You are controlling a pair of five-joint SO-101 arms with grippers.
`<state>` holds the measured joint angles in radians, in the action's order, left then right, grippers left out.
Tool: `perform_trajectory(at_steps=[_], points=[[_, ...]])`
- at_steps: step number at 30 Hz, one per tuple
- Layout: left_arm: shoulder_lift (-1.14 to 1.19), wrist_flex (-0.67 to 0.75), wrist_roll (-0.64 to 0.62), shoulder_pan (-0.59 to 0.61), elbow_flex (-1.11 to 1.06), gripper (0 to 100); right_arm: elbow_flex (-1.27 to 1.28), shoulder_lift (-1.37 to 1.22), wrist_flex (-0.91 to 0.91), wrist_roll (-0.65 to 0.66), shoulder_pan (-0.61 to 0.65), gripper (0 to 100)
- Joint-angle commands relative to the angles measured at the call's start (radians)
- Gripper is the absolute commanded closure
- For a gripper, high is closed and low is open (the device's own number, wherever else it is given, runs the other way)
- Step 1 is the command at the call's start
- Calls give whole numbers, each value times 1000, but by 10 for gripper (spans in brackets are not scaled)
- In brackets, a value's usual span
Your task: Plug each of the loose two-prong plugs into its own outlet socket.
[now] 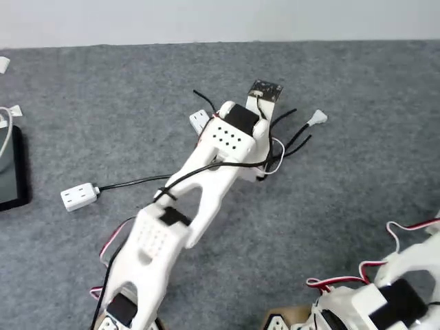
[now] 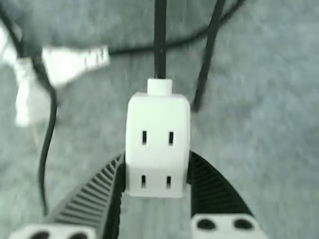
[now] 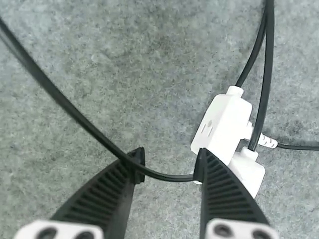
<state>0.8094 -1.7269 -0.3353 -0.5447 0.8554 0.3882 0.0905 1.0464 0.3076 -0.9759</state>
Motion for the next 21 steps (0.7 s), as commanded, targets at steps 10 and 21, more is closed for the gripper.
perform_trajectory(at_steps=[10, 21], points=[[-882, 505, -9, -9, -1187, 987, 2, 7, -5, 6, 30, 844], [-1255, 848, -8, 104, -1880, 987, 55, 15, 25, 11, 81, 844]])
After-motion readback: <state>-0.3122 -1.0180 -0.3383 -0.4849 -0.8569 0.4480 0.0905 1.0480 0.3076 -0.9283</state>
